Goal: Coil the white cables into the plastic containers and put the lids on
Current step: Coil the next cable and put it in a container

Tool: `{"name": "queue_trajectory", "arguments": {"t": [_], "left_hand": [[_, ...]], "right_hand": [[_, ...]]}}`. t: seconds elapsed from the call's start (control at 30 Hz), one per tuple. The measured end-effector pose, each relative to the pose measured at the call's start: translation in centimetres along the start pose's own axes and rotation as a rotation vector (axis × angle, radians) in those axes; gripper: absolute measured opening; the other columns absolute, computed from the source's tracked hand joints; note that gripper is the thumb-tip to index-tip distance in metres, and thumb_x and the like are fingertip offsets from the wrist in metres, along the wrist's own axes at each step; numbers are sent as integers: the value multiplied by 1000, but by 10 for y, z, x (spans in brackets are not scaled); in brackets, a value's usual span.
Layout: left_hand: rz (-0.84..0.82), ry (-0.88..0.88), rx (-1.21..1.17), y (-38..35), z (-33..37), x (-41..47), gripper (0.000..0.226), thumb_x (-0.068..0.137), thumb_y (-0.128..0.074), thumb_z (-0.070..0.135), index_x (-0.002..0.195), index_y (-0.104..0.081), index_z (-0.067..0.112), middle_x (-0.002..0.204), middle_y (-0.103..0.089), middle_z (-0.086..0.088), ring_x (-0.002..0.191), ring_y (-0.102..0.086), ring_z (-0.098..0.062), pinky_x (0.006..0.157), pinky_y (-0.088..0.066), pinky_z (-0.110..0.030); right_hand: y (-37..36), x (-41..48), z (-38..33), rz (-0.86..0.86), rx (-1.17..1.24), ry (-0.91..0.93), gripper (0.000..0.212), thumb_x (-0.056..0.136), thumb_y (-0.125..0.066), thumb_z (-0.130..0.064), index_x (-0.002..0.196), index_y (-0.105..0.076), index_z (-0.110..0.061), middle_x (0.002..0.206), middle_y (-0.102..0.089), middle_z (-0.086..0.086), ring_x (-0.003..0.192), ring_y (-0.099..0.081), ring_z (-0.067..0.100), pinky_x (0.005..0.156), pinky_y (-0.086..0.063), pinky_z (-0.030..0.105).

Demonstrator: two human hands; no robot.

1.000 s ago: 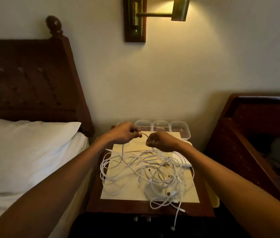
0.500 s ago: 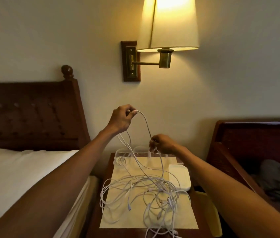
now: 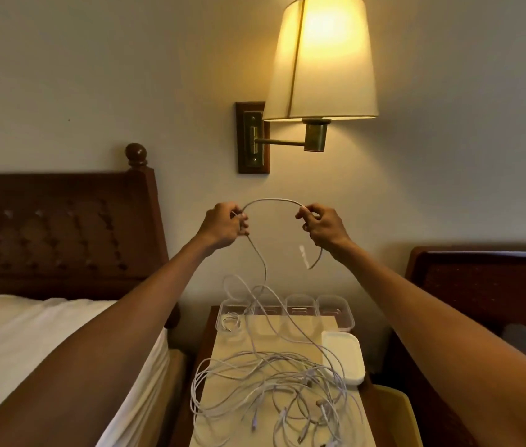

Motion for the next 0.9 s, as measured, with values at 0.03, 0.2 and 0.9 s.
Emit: {"name": "queue_trajectory", "arguments": {"t": [0.03,0.2,0.9], "left_hand": [[79,-45,-25,2,5,4,13,101,-52,8,100,-62,0,96,-69,-16,86,-72,-27,80,-61,-36],[336,-204,70,11,17,16,15,103,-50,18,106,-60,7,98,-69,-8,88,-71,-20,78,-58,-31],[-11,-126,564,25,76,33,46,89,-71,29,129,-53,18,115,-63,-6,104,-63,-26,87,-54,-39]], "right_hand": [[1,0,-2,-15,3,2,29,102,-48,-32,97,-68,-11,68,-53,-5,51,-44,5,44,-33,17],[7,-8,-15,-149,51,20,36,101,-47,-37,92,-67,-9,70,-52,-5,54,-42,5,43,-35,12],[35,11,-96,-120,218,93,34,104,-42,-30,80,-55,-9,60,-39,2,47,-33,11,40,-26,22]]}}
Point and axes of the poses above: each hand's wrist, its own x-axis towards the middle knuckle, its own y-axis out of the back of the hand, z = x × y, the point moved 1 cm from there along x, towards the middle knuckle
